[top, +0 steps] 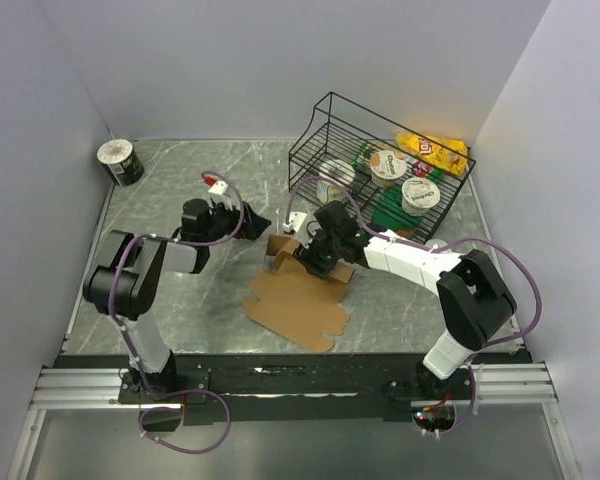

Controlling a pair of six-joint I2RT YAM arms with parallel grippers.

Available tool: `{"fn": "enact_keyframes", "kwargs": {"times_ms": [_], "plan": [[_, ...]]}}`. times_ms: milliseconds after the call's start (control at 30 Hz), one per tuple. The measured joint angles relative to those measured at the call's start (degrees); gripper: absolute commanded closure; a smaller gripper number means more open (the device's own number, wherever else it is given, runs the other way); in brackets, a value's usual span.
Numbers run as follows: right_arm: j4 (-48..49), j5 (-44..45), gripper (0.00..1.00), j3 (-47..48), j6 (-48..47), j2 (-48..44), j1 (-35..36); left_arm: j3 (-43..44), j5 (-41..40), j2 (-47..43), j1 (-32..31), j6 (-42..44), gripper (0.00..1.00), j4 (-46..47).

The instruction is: Fold the paper box

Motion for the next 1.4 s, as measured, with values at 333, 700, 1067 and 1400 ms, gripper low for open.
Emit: {"fn": "enact_keyframes", "kwargs": {"times_ms": [333, 700, 1067, 1400], "plan": [[-0.15, 0.09, 0.51, 0.85, -0.20, 1.36, 0.00, -1.88, 3.72, 3.67, -4.46, 1.51, 0.06, -1.75], [-0.20, 0.37, 0.51, 0.85, -0.20, 1.46, 0.00, -14.84, 5.05, 3.61, -5.60, -2.95, 0.06, 14.71], [-1.11, 1.01, 0.51, 0.85, -0.22, 1.49, 0.00, -16.35, 6.88, 6.32, -6.38, -5.44, 0.15, 24.30], [-2.01, 1.44, 0.51, 0.85, -0.20, 1.49, 0.00, -20.20, 10.69, 7.39, -7.43, -8.74, 0.16, 25.88]]}}
